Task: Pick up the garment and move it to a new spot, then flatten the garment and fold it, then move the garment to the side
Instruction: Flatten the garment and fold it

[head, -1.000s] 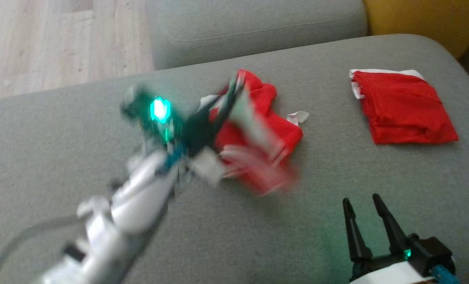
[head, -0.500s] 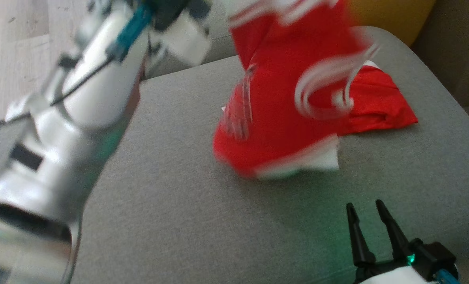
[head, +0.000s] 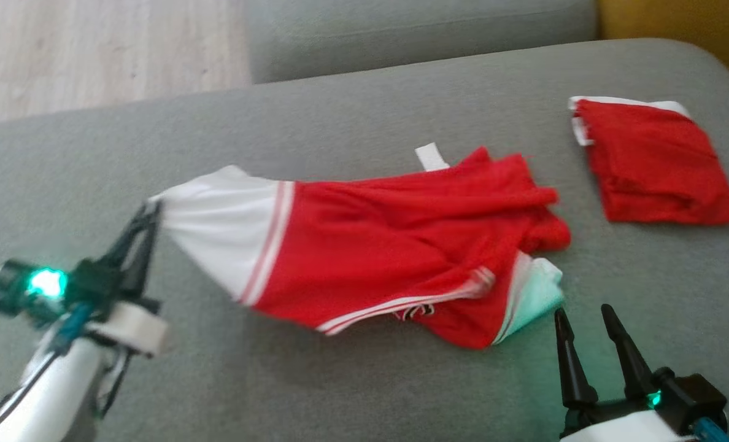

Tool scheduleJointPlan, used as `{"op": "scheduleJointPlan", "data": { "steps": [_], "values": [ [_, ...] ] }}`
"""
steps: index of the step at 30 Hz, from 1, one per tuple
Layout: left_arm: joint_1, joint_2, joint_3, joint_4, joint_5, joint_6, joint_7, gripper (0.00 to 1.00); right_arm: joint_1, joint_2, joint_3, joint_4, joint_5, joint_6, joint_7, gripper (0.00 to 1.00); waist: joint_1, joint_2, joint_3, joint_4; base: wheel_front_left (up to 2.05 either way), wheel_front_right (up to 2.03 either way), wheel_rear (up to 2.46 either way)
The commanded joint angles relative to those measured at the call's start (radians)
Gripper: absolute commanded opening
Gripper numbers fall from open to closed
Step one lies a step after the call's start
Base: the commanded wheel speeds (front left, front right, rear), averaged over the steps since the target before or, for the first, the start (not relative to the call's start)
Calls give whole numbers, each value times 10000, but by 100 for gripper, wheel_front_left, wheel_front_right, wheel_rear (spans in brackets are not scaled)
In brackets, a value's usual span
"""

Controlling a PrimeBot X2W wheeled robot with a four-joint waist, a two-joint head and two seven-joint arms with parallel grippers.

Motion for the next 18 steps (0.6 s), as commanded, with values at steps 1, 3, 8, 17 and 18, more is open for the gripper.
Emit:
{"op": "scheduleJointPlan", "data": {
  "steps": [1,3,8,17,18],
  "values": [
    [-416,568,697,-399,-111,224,-133,0,-461,-63,216,-311,-86,-7,-65,100,0,0,195,306,0,0,0],
    [9,826,920,-573,-172,512,-166,0,-507,-63,214,-297,-122,-7,-65,100,0,0,250,427,0,0,0],
    [653,1027,1207,-1076,-395,902,-189,0,-595,-63,252,-263,-152,-7,-65,100,0,0,302,515,0,0,0],
    [1252,913,544,-2294,74,950,-263,0,-656,-84,389,-176,-126,-7,-65,100,0,0,293,289,0,0,0],
    [1314,881,354,-2474,188,880,-268,0,-654,-84,381,-176,-121,-7,-65,100,0,0,303,275,0,0,0]
  ]
}}
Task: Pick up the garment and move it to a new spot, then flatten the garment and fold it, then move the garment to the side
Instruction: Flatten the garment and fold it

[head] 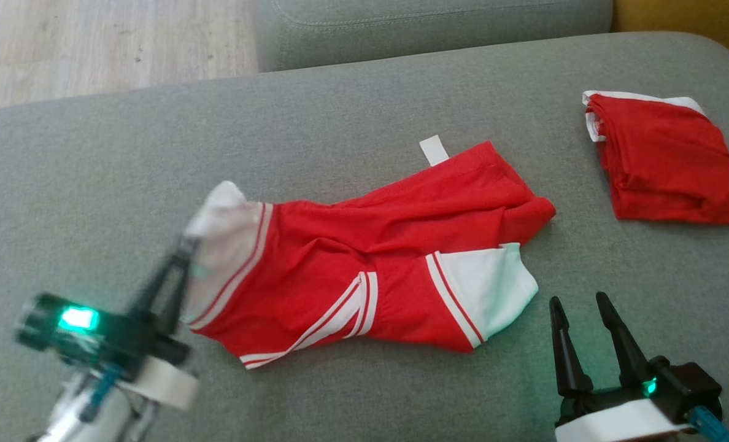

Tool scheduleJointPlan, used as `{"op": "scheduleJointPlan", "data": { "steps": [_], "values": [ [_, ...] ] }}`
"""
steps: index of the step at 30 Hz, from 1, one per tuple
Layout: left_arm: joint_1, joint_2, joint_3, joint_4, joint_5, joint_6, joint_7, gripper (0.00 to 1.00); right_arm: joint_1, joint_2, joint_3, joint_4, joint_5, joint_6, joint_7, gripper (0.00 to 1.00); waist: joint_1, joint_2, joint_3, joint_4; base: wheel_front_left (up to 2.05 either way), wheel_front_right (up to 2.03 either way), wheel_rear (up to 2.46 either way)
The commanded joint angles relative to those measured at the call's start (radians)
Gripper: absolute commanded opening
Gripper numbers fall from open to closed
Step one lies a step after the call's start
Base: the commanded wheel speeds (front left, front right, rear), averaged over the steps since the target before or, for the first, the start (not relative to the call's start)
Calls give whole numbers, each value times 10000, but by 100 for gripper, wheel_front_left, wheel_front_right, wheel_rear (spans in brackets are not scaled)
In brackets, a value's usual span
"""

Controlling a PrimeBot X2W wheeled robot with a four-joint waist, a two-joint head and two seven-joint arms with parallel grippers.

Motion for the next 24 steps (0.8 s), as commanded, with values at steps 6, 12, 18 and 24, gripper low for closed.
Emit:
{"op": "scheduleJointPlan", "data": {
  "steps": [6,12,18,24],
  "values": [
    [-22,-346,-995,-449,754,-456,-62,0,-249,-80,213,-268,-27,-7,-65,100,0,0,91,92,0,0,0],
    [15,-1617,-1586,879,1009,102,-25,100,-369,-77,258,-272,-23,-7,-65,100,0,0,208,241,0,0,0],
    [271,-2418,-1537,1375,1019,932,-135,100,-376,-101,276,-232,-29,-7,-65,100,0,0,245,342,0,0,0],
    [112,-2650,-1348,2005,1496,1964,-186,100,-418,-98,348,-207,13,-7,-65,100,0,0,289,363,0,0,0]
  ]
}}
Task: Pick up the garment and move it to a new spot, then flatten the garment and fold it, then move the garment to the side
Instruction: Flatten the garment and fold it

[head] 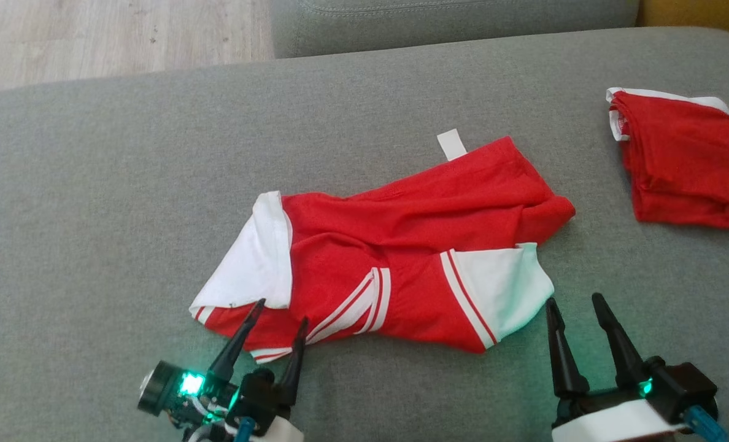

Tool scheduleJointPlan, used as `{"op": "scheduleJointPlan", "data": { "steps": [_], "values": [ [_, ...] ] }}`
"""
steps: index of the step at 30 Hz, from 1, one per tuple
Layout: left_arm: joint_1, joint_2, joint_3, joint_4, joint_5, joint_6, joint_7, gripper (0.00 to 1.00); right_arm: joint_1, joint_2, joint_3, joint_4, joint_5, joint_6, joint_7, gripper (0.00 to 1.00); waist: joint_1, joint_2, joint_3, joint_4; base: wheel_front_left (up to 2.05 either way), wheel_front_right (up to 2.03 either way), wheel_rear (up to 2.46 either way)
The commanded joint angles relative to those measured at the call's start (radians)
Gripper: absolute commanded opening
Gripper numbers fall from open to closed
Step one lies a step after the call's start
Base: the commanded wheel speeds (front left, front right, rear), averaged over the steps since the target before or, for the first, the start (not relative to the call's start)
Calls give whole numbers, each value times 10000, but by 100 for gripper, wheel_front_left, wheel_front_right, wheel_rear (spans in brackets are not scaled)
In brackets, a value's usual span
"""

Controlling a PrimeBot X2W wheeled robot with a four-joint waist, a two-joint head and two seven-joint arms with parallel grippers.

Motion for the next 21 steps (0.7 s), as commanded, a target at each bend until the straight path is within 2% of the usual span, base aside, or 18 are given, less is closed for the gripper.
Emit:
{"op": "scheduleJointPlan", "data": {
  "steps": [1,14,15,16,18,19,21],
  "values": [
    [-517,96,388,23,318,220,-107,100,-411,-96,296,-228,16,-7,-65,100,0,0,11,-10,0,0,0],
    [-1252,-35,199,1595,387,-21,-61,100,-396,-220,405,-152,76,-7,-65,100,0,0,-110,-208,0,0,0],
    [-1280,-46,188,1658,373,-53,-69,94,-380,-222,409,-157,76,-7,-65,100,0,0,-120,-216,0,0,0],
    [-1310,-55,181,1720,358,-83,-77,78,-362,-224,411,-159,76,-7,-65,100,0,0,-129,-220,0,0,0],
    [-1376,-71,173,1820,338,-126,-92,36,-334,-232,411,-160,81,-7,-65,100,0,0,-144,-221,0,0,0],
    [-1399,-85,168,1853,316,-166,-99,3,-318,-238,407,-160,81,-7,-65,100,0,0,-153,-216,0,0,0],
    [-1446,-94,180,1868,294,-190,-112,0,-286,-248,398,-162,72,-7,-65,100,0,0,-186,-199,0,0,0]
  ]
}}
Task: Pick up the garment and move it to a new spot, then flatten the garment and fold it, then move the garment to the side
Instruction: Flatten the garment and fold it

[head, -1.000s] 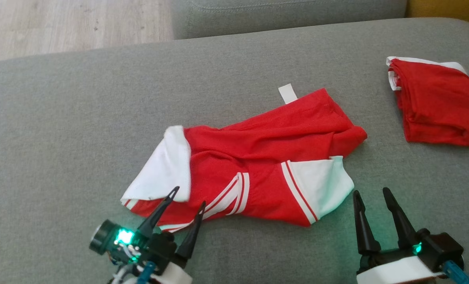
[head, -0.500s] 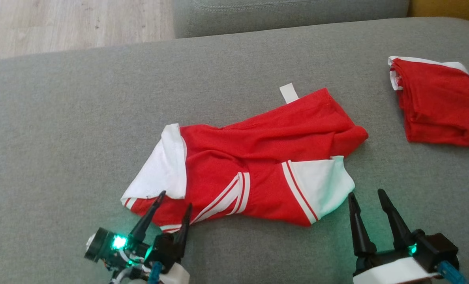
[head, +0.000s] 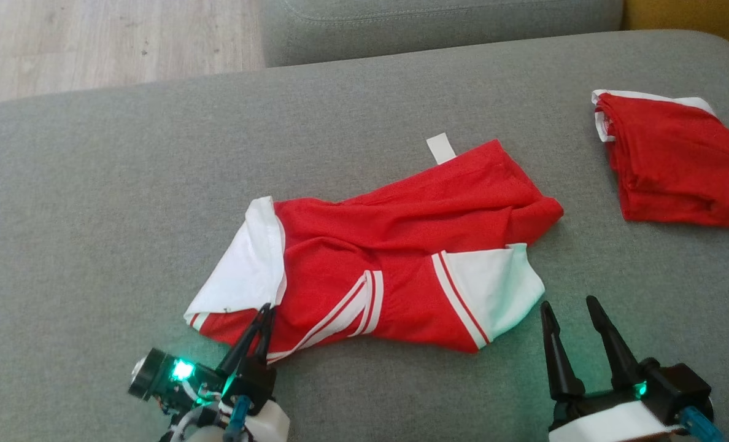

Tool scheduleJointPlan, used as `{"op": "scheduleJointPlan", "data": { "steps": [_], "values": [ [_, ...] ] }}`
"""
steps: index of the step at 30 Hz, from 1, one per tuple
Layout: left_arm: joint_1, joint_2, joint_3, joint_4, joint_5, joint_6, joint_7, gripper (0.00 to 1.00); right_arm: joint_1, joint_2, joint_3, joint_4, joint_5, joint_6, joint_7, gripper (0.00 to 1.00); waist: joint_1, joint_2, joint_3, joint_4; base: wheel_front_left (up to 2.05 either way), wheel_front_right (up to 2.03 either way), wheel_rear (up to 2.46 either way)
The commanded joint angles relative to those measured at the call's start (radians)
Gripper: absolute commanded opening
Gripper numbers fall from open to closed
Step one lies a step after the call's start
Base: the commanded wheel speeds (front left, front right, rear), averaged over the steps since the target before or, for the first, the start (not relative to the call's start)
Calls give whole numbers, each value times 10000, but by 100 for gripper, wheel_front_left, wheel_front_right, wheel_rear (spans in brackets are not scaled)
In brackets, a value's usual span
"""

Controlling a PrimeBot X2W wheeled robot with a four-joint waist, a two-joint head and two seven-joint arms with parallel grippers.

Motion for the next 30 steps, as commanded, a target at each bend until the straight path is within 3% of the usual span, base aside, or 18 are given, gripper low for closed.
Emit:
{"op": "scheduleJointPlan", "data": {
  "steps": [1,9,14,23,30],
  "values": [
    [-576,80,304,-221,-40,46,-110,0,-258,-215,213,-300,54,-7,-65,100,0,0,-36,36,0,0,0],
    [-491,405,691,-1751,137,541,-121,0,-817,-253,218,-148,112,-7,-65,100,0,0,-30,406,0,0,0],
    [-478,781,1158,-2865,103,693,-122,0,-2301,-727,98,1108,49,-7,72,100,0,0,141,711,0,0,0],
    [-707,825,1406,-3657,139,529,-123,0,-5921,-1675,12,4016,-143,-7,3268,100,0,0,674,991,0,0,0],
    [-745,733,1428,-3773,208,463,-123,0,-7422,-1774,777,5322,-72,-7,4339,100,0,0,915,1013,0,0,0]
  ]
}}
